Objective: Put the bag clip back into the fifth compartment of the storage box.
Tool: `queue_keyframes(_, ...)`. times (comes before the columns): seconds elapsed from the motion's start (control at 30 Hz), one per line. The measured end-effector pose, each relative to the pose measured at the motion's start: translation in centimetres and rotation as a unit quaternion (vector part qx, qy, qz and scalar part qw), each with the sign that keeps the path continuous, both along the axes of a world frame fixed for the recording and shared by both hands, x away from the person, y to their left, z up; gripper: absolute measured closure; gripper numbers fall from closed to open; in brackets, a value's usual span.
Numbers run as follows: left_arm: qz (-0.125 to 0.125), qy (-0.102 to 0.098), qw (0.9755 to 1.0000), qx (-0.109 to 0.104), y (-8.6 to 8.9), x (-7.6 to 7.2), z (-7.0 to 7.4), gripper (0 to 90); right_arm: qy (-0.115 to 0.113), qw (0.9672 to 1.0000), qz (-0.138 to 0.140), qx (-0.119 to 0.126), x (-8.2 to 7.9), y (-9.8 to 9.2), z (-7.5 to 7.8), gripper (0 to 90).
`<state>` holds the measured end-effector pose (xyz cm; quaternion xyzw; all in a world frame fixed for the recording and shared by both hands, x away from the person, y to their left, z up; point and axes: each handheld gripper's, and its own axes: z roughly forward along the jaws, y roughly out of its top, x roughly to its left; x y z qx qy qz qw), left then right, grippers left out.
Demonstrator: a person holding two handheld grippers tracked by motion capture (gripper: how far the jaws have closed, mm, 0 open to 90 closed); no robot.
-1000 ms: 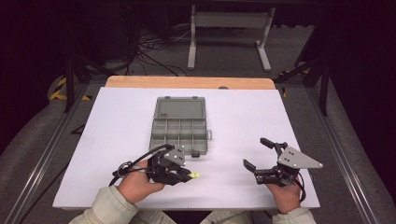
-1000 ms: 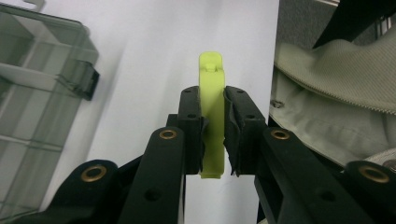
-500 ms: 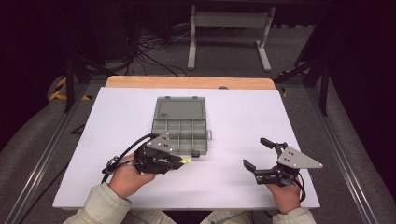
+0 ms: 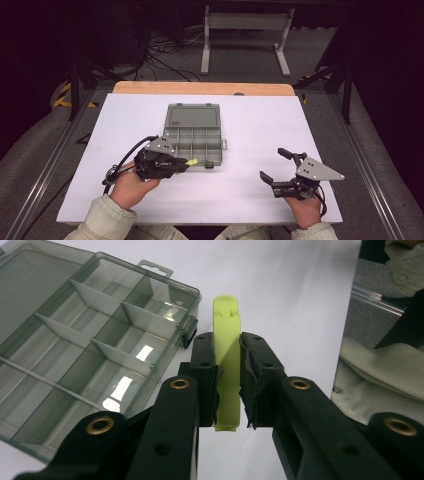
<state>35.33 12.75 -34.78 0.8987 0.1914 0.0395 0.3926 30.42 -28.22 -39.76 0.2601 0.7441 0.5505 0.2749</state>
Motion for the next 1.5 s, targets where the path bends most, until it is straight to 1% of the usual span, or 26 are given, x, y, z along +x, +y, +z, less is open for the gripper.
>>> queue_keyframes(0.17, 0.021, -0.003, 0.9997, -0.011, 0.4, 0.1, 0.1, 78.0, 0.0, 1.0, -0.001, 0.001, 0.0, -0.1, 0.0, 7.6)
queue_keyframes(0.23, 0.033, -0.005, 0.9994, -0.012, 0.6, 0.2, 0.2, 78.0, -0.001, 1.0, -0.001, 0.0, 0.0, -0.1, 0.0, 7.6)
queue_keyframes(0.27, 0.033, -0.005, 0.9994, -0.012, 0.6, 0.2, 0.2, 78.0, 0.0, 1.0, -0.001, -0.001, 0.0, -0.1, 0.0, 7.6)
queue_keyframes(0.33, 0.046, -0.006, 0.9988, -0.013, 0.8, 0.4, 0.2, 77.9, 0.001, 1.0, -0.002, 0.0, 0.0, -0.1, 0.0, 7.6)
queue_keyframes(0.37, 0.046, -0.006, 0.9988, -0.013, 0.8, 0.4, 0.2, 77.9, 0.001, 1.0, -0.002, 0.0, 0.0, -0.1, 0.0, 7.6)
queue_keyframes(0.4, 0.06, -0.006, 0.9981, -0.015, 1.0, 0.5, 0.2, 77.9, 0.001, 1.0, -0.002, 0.0, 0.0, -0.1, 0.0, 7.5)
queue_keyframes(0.43, 0.067, -0.006, 0.9976, -0.017, 1.1, 0.5, 0.2, 77.9, 0.001, 1.0, -0.002, 0.001, 0.0, -0.1, 0.0, 7.6)
queue_keyframes(0.5, 0.072, -0.007, 0.9972, -0.017, 1.2, 0.6, 0.2, 77.8, 0.001, 1.0, -0.003, 0.0, 0.0, -0.1, 0.0, 7.6)
queue_keyframes(0.53, 0.084, -0.007, 0.9963, -0.02, 1.4, 0.7, 0.2, 77.8, 0.001, 1.0, -0.003, 0.0, 0.0, -0.1, 0.0, 7.6)
queue_keyframes(0.6, 0.092, -0.005, 0.9954, -0.025, 1.5, 0.8, 0.2, 77.8, 0.002, 1.0, -0.003, 0.0, 0.0, -0.1, 0.0, 7.6)
queue_keyframes(0.67, 0.105, -0.008, 0.9941, -0.025, 1.7, 0.8, 0.3, 77.8, 0.004, 1.0, -0.002, 0.001, 0.1, -0.2, 0.0, 7.6)
queue_keyframes(0.77, 0.117, -0.008, 0.9928, -0.027, 1.9, 0.8, 0.2, 77.8, 0.005, 1.0, -0.004, 0.002, 0.1, -0.2, 0.0, 7.6)
queue_keyframes(0.8, 0.117, -0.008, 0.9928, -0.027, 1.9, 0.8, 0.2, 77.8, 0.005, 1.0, -0.004, 0.002, 0.1, -0.2, 0.0, 7.6)
queue_keyframes(0.83, 0.122, -0.002, 0.9921, -0.029, 2.0, 0.9, 0.2, 77.8, 0.004, 1.0, -0.004, 0.002, 0.1, -0.2, -0.1, 7.6)
queue_keyframes(0.9, 0.133, -0.002, 0.9906, -0.031, 2.3, 1.0, 0.2, 77.8, 0.005, 1.0, -0.004, 0.0, 0.1, -0.2, 0.0, 7.6)
queue_keyframes(1.03, 0.147, 0.0, 0.9886, -0.034, 2.6, 1.2, 0.1, 77.8, 0.004, 1.0, -0.004, 0.002, 0.1, -0.2, -0.1, 7.6)
queue_keyframes(1.1, 0.156, -0.002, 0.9873, -0.031, 2.8, 1.3, 0.1, 77.8, 0.004, 1.0, -0.004, 0.001, 0.1, -0.2, -0.1, 7.6)
queue_keyframes(1.17, 0.165, 0.0, 0.9857, -0.035, 3.0, 1.4, 0.0, 77.8, 0.005, 1.0, -0.004, -0.001, 0.1, -0.2, 0.0, 7.6)
queue_keyframes(1.2, 0.165, 0.0, 0.9857, -0.035, 3.0, 1.4, 0.0, 77.8, 0.005, 1.0, -0.004, -0.001, 0.1, -0.2, 0.0, 7.6)
queue_keyframes(1.23, 0.168, -0.001, 0.9851, -0.035, 3.1, 1.5, 0.0, 77.8, 0.004, 1.0, -0.004, 0.001, 0.1, -0.2, -0.1, 7.6)
queue_keyframes(1.27, 0.171, 0.003, 0.9846, -0.037, 3.1, 1.5, 0.0, 77.8, 0.004, 1.0, -0.004, 0.001, 0.1, -0.2, -0.1, 7.6)
queue_keyframes(1.3, 0.18, 0.005, 0.9828, -0.039, 3.3, 1.6, -0.1, 77.8, 0.004, 1.0, -0.004, 0.001, 0.1, -0.2, -0.1, 7.6)
queue_keyframes(1.33, 0.182, 0.004, 0.9826, -0.038, 3.4, 1.7, -0.1, 77.8, 0.004, 1.0, -0.004, 0.0, 0.1, -0.2, -0.1, 7.6)
queue_keyframes(1.4, 0.19, 0.008, 0.9809, -0.04, 3.6, 1.8, -0.2, 77.8, 0.005, 1.0, -0.004, -0.001, 0.1, -0.2, -0.1, 7.6)
queue_keyframes(1.47, 0.195, 0.006, 0.9801, -0.039, 3.7, 1.9, -0.3, 77.8, 0.005, 1.0, -0.004, -0.001, 0.1, -0.2, -0.1, 7.6)
queue_keyframes(1.5, 0.199, 0.009, 0.9792, -0.04, 3.8, 2.0, -0.3, 77.8, 0.005, 1.0, -0.005, 0.0, 0.1, -0.2, -0.1, 7.6)
